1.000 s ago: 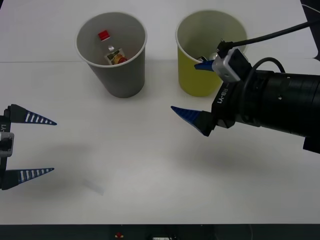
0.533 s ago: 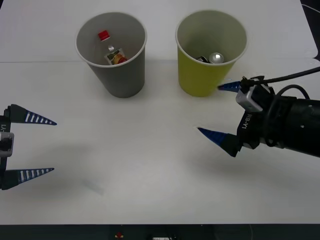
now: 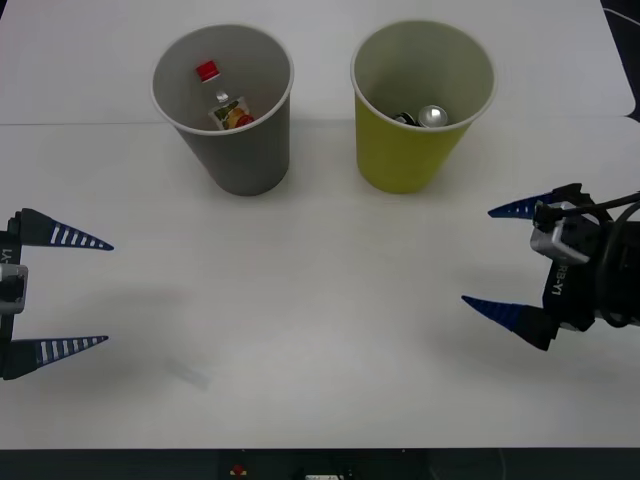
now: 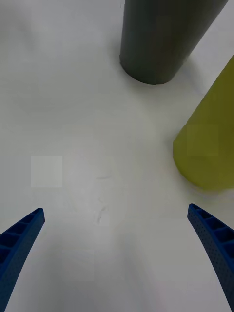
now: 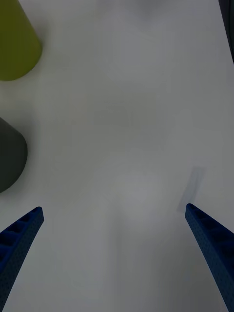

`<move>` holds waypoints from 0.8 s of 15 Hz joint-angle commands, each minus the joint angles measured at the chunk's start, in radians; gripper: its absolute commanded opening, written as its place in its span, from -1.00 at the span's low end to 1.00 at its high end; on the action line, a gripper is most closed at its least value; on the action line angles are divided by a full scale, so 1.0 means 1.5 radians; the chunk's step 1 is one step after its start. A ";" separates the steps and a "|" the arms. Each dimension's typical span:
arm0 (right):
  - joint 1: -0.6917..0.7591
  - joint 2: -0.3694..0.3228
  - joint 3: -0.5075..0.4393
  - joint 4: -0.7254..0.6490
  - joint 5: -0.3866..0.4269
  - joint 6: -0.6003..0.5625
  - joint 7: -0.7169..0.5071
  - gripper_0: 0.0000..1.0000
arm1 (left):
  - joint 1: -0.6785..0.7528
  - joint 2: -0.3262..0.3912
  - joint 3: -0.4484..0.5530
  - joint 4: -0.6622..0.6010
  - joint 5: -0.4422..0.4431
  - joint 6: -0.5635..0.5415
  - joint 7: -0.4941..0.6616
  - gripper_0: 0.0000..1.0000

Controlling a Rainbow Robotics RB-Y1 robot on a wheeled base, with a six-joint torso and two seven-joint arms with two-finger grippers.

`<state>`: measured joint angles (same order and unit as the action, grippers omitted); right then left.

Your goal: Put the can into the green bin and the plastic bottle into the gray bin

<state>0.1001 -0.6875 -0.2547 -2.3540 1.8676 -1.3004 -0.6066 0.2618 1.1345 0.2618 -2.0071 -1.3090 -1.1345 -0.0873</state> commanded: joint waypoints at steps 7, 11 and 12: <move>0.039 -0.191 -0.014 0.062 -0.136 0.061 0.075 1.00 | 0.000 0.000 0.000 0.000 0.000 0.000 0.000 1.00; 0.068 -0.275 -0.014 0.068 -0.186 0.106 0.089 1.00 | 0.000 0.000 0.000 0.000 0.000 0.000 0.000 1.00; 0.075 -0.291 -0.014 0.070 -0.198 0.114 0.096 1.00 | 0.000 0.000 0.000 0.000 0.000 0.000 0.000 1.00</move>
<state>0.2051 -1.1063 -0.2762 -2.2515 1.5843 -1.1386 -0.4696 0.2618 1.1345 0.2618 -2.0071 -1.3090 -1.1345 -0.0873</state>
